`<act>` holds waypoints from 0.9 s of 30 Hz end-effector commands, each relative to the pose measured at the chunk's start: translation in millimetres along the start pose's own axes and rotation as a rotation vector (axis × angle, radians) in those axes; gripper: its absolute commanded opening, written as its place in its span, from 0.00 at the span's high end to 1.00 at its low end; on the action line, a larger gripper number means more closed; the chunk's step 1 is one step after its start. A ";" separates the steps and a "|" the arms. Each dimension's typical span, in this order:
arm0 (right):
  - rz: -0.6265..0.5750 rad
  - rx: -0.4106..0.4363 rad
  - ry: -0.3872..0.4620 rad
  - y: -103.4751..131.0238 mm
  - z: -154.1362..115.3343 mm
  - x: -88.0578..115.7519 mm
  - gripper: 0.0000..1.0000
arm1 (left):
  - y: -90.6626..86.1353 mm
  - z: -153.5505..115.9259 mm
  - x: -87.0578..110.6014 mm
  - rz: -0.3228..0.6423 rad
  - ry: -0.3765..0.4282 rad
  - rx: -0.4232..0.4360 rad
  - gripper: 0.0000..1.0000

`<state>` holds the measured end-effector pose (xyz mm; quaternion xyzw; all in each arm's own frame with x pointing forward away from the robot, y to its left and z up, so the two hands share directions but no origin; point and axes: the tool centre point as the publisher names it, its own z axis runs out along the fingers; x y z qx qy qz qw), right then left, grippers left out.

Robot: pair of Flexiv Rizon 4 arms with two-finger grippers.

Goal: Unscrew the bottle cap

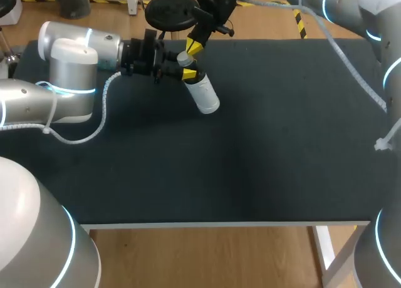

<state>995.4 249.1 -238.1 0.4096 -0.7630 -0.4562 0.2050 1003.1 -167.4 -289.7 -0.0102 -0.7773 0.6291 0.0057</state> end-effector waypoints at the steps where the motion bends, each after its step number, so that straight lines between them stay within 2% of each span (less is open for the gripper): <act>1: -0.012 -0.013 0.236 -4.8 -9.0 -2.6 0.00 | -1.8 0.1 0.6 0.000 -0.001 -0.001 1.00; 7: -0.013 -0.018 0.186 -1.0 -16.3 -0.3 0.00 | -1.8 0.1 0.6 0.000 -0.001 -0.001 1.00; 10: 0.031 -0.028 0.131 1.0 -18.6 -0.3 0.00 | -1.8 0.1 0.6 0.000 -0.001 -0.001 1.00; 17: 0.207 -0.046 -0.158 7.2 -14.3 -4.2 0.00 | -1.8 0.1 0.6 0.000 -0.001 -0.001 1.00; 18: 0.250 -0.001 -0.169 9.5 -11.1 -5.2 0.00 | -1.8 0.1 0.6 0.000 -0.001 -0.001 1.00; 20: 0.333 -0.017 -0.232 12.4 -8.0 -6.8 0.00 | -1.8 0.1 0.6 0.000 -0.001 -0.001 1.00; 21: 0.383 0.014 -0.257 15.3 -6.1 -6.8 0.00 | -1.8 0.1 0.6 0.000 -0.001 -0.001 1.00; 22: 0.493 0.029 -0.328 17.6 -5.3 -7.4 0.00 | -1.8 0.1 0.6 0.000 -0.001 -0.001 1.00; 23: 0.520 0.053 -0.329 18.5 -5.4 -7.7 0.00 | -1.8 0.1 0.6 0.000 -0.001 -0.001 1.00; 24: 0.550 0.071 -0.401 26.0 -2.6 -7.6 0.00 | -1.8 0.1 0.6 0.000 -0.001 -0.001 1.00; 25: 0.594 0.091 -0.441 28.5 -3.0 -6.7 0.00 | -1.8 0.1 0.6 0.000 -0.001 -0.001 1.00; 26: 0.585 0.107 -0.435 37.2 -1.5 -4.2 0.00 | -1.8 0.1 0.6 0.000 -0.001 -0.001 1.00; 27: 0.608 0.121 -0.497 41.8 -2.7 -1.9 0.00 | -1.8 0.1 0.6 0.000 -0.001 -0.001 1.00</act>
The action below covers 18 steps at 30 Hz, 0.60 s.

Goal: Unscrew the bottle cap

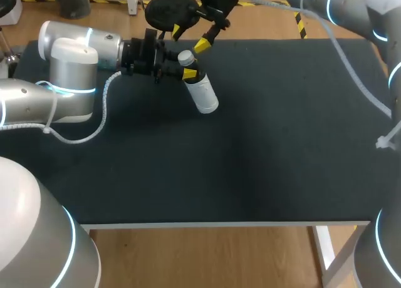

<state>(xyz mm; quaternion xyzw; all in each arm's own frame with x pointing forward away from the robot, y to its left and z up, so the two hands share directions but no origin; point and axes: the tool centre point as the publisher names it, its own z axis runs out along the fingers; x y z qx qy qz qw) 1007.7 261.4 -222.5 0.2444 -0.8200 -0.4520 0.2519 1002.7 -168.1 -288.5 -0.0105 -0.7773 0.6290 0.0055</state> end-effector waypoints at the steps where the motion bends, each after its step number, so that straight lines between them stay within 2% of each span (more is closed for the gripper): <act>1: 0.249 0.110 -0.417 25.8 6.0 29.6 0.00 | -0.5 -0.3 0.3 0.000 -0.001 -0.001 1.00; 8: 0.283 0.132 -0.532 30.6 7.7 47.6 0.00 | -0.5 -0.3 0.3 0.000 -0.001 -0.001 1.00; 15: 0.301 0.166 -0.608 22.7 6.8 57.9 0.00 | -0.5 -0.3 0.3 0.000 -0.001 -0.001 1.00; 18: 0.280 0.152 -0.653 17.4 7.1 59.7 0.00 | -0.5 -0.3 0.3 0.000 -0.001 -0.001 1.00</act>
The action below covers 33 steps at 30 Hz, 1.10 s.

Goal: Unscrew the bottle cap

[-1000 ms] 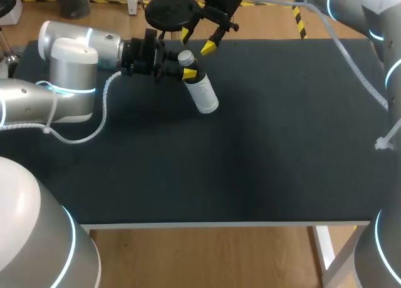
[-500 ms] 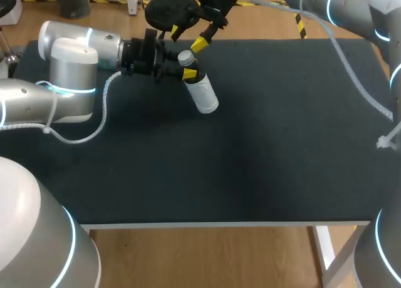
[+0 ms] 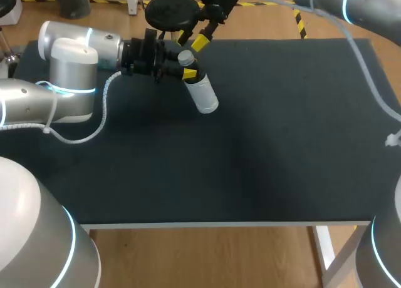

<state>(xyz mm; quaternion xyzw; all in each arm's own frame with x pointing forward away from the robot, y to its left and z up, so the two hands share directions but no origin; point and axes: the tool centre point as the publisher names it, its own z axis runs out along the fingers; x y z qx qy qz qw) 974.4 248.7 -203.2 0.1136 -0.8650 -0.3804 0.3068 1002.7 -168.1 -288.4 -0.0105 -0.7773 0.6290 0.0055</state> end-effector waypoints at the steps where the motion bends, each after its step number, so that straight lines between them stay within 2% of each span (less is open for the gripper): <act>1: -0.017 -0.021 -0.655 -8.1 2.8 21.8 0.00 | -0.4 -0.3 0.3 0.000 -0.001 -0.001 1.00; 12: -0.004 -0.027 -0.763 -16.1 8.0 6.2 0.00 | -0.4 -0.3 0.3 0.000 -0.001 -0.001 1.00; 33: 0.007 -0.096 -0.739 -24.6 20.8 -22.2 0.00 | -0.4 -0.3 0.3 0.000 -0.001 -0.001 1.00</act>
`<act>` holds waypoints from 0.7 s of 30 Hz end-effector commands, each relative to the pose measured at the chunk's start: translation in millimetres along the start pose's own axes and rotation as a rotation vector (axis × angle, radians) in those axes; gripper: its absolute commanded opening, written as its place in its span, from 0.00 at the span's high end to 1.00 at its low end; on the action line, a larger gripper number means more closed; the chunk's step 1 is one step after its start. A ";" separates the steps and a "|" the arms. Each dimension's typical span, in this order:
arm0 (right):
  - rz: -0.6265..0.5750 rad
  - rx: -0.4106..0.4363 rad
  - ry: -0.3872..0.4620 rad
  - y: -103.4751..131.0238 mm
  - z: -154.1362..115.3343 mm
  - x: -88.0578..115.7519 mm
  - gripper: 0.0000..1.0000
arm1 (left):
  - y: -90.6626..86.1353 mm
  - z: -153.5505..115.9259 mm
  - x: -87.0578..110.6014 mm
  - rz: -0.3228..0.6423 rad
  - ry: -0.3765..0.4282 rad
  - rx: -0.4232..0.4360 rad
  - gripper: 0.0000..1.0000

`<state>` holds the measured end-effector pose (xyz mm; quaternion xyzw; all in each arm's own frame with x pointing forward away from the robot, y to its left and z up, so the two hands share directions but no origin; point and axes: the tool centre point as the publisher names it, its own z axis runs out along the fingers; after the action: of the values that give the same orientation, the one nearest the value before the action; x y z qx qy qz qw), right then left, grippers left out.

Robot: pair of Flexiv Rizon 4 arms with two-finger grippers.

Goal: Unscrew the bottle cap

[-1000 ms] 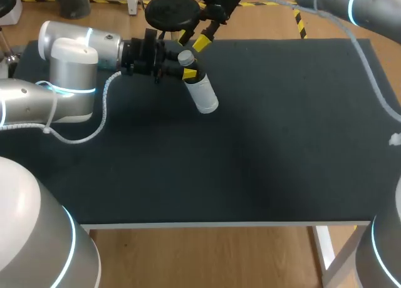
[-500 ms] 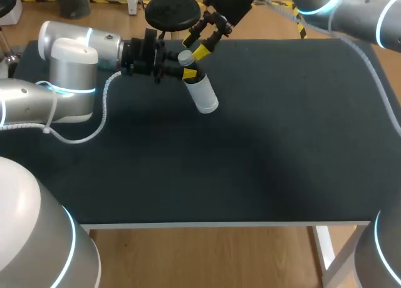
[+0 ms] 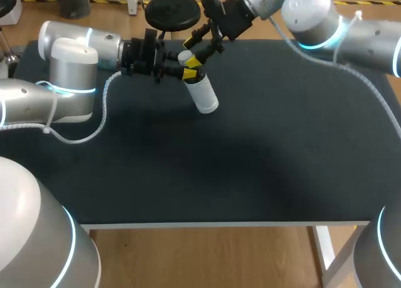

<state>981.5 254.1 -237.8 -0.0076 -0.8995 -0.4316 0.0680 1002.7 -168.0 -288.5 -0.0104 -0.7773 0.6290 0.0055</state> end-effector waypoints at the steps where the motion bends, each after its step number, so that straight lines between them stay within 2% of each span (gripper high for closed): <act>1: -0.002 -0.016 -0.193 -4.0 3.3 1.8 0.00 | -0.5 -0.3 0.3 0.000 0.000 -0.001 1.00; 21: 0.002 -0.066 -0.146 -9.7 17.2 -13.8 0.00 | -0.5 -0.3 0.3 0.000 0.000 -0.001 1.00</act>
<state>987.7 259.4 -254.2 -0.0448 -0.8883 -0.4571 -0.0006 1002.7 -168.1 -288.5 -0.0104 -0.7773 0.6290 0.0055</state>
